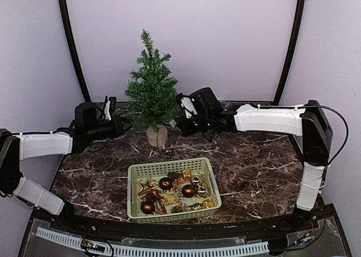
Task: Decorate the small christmas tree
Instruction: Wrap the side of the string light in the gap of the branches.
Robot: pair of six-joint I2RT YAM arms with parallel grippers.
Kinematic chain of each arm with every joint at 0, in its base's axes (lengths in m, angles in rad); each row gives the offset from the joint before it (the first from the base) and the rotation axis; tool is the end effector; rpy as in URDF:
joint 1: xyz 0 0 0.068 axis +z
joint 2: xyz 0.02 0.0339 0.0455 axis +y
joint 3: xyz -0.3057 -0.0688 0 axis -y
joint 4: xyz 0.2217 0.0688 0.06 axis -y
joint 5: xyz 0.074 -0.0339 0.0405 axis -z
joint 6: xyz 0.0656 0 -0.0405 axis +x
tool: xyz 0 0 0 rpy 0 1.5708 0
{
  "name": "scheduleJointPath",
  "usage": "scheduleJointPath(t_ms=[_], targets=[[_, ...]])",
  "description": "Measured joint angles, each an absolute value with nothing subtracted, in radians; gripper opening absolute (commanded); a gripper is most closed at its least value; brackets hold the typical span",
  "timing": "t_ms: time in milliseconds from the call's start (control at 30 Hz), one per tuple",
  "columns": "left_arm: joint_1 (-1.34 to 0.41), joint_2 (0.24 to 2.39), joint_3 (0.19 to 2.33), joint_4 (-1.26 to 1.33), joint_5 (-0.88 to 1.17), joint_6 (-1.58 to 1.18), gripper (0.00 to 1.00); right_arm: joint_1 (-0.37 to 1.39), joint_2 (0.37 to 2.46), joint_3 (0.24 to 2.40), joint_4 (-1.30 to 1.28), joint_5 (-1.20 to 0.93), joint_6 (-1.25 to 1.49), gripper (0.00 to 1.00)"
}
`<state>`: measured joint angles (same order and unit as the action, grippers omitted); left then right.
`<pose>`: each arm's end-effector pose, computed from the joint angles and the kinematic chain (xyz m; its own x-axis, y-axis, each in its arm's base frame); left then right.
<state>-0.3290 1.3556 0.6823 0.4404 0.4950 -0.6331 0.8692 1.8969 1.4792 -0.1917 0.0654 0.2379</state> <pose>0.2678 -0.1244 0.2904 -0.6031 -0.3442 -0.7196 0.4526 0.5951 -0.6641 0.2997 0.3480 0.2882 -0.5305 -0.2635 -0.8057 -0.6200 0.7687 0.1569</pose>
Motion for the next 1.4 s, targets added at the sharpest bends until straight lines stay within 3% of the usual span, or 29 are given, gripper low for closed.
scheduleJointPath(t_ms=[133, 233, 300, 433, 700, 933, 1233, 1267, 1400], targets=[[-0.329, 1.356, 0.685, 0.439, 0.488, -0.616, 0.29, 0.868, 1.902, 1.472, -0.154, 0.047, 0.249, 0.00], [-0.329, 1.356, 0.687, 0.432, 0.479, -0.591, 0.55, 0.867, 1.911, 1.472, -0.126, 0.035, 0.261, 0.00], [-0.329, 1.350, 0.687, 0.416, 0.463, -0.575, 0.63, 0.867, 1.917, 1.470, -0.108, 0.025, 0.270, 0.00], [-0.333, 1.263, 0.679, 0.357, 0.421, -0.559, 0.70, 0.868, 1.921, 1.457, -0.080, -0.001, 0.287, 0.00], [-0.520, 1.086, 0.657, 0.321, 0.284, -0.574, 0.73, 0.870, 1.931, 1.448, -0.039, -0.023, 0.303, 0.00], [-0.632, 1.213, 0.657, 0.365, 0.246, -0.630, 0.73, 0.870, 1.932, 1.422, -0.015, -0.022, 0.316, 0.00], [-0.655, 1.383, 0.727, 0.397, 0.218, -0.662, 0.77, 0.870, 1.931, 1.394, 0.012, -0.022, 0.321, 0.00], [-0.655, 1.387, 0.731, 0.402, 0.214, -0.663, 0.75, 0.870, 1.931, 1.393, 0.013, -0.022, 0.323, 0.00], [-0.655, 1.407, 0.753, 0.423, 0.187, -0.667, 0.46, 0.871, 1.930, 1.385, 0.017, -0.020, 0.323, 0.00]])
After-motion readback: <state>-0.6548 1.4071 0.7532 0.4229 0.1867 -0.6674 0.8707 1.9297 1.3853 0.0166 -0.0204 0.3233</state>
